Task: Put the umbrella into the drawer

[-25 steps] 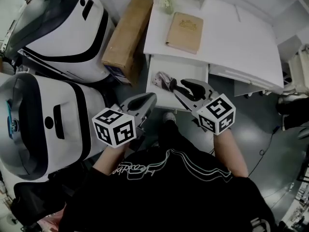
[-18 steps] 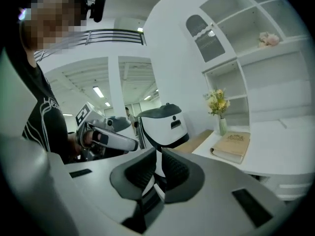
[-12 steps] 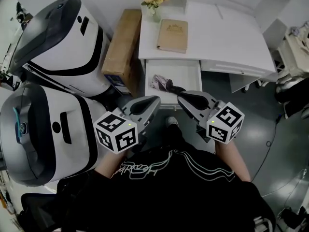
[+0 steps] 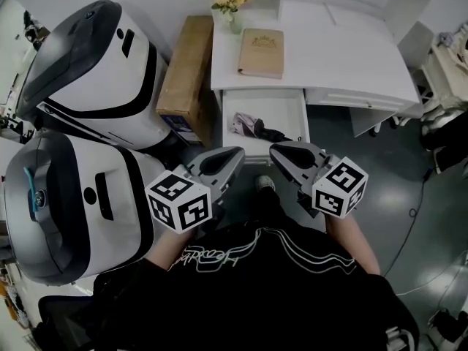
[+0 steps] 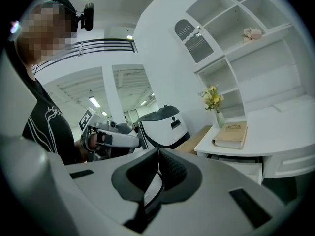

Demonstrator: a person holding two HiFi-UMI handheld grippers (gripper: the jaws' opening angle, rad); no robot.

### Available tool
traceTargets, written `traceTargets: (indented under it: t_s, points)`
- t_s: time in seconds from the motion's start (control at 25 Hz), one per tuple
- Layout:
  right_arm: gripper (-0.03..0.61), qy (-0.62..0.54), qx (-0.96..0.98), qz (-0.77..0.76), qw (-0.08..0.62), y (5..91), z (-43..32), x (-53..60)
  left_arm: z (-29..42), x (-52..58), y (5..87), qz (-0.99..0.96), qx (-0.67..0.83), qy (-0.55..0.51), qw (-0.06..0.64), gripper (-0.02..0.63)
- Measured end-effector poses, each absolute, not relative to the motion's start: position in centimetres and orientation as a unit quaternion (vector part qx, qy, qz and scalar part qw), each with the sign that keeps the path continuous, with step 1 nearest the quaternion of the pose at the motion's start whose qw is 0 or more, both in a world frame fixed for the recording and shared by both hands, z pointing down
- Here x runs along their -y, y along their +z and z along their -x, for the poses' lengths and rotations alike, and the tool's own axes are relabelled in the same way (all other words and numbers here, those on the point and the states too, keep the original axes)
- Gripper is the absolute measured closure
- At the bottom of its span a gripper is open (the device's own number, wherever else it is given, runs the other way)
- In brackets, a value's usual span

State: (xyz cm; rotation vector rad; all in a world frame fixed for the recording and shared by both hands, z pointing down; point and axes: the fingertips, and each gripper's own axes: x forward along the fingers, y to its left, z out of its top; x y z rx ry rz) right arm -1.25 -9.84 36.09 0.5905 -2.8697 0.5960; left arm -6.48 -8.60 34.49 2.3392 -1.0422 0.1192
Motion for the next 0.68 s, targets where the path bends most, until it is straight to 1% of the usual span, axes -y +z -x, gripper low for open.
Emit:
traceTargets:
  t_s: [0.68]
  points:
    - [0.535, 0.205, 0.952, -0.21, 0.091, 37.8, -0.3, 11.9, 4.7, 10.8, 35.9, -0.876, 0.379, 0.049, 0.296, 0.594]
